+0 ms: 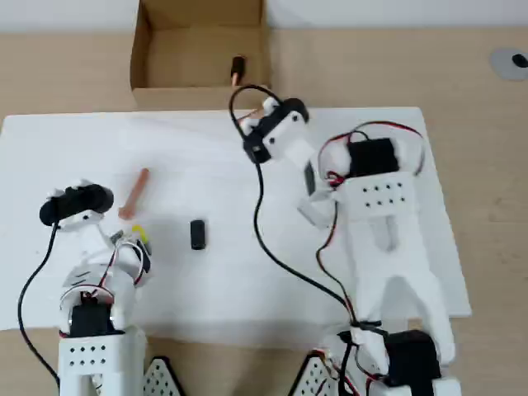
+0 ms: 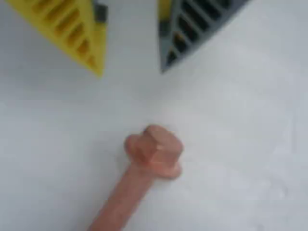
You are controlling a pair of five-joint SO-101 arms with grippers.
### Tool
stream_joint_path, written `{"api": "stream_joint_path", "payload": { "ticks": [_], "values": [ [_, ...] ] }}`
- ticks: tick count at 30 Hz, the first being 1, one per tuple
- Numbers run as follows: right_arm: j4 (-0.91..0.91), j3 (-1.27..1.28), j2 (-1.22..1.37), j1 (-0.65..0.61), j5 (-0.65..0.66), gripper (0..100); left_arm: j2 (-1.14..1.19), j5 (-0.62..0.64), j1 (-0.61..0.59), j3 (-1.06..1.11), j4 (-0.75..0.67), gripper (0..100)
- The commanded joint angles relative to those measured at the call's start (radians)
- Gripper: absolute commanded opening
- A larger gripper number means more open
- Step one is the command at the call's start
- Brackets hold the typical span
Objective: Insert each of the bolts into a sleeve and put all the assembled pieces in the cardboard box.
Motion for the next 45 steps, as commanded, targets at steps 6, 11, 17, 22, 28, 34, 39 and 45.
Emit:
{"api": "stream_joint_path", "payload": {
  "ticks": [6,11,17,22,28,34,39,45],
  "values": [
    [0.077,-0.289,0.255,-0.018,-0.222,1.2,-0.001,-0.097,-0.015,-0.219,0.181,7],
    [0.075,-0.36,0.407,0.051,-0.172,1.2,0.12,-0.046,-0.04,-0.348,0.233,7],
    [0.126,-0.513,0.507,0.252,0.068,9.6,0.561,-0.043,-0.123,-0.496,0.137,7],
    [0.14,-0.547,0.519,0.41,0.388,18.9,0.854,0.078,-0.137,-0.712,0.117,7],
    [0.14,-0.538,0.519,0.455,0.669,19.1,0.954,0.339,-0.129,-0.755,-0.054,7],
    [0.138,-0.518,0.545,0.453,0.813,25.7,0.951,0.601,-0.135,-0.683,-0.216,7],
    [0.137,-0.526,0.641,0.455,0.848,32.8,0.951,0.669,-0.137,-0.595,-0.33,8],
    [0.138,-0.625,0.785,0.453,0.842,33.0,0.951,0.672,-0.137,-0.506,-0.46,8]
  ]
}}
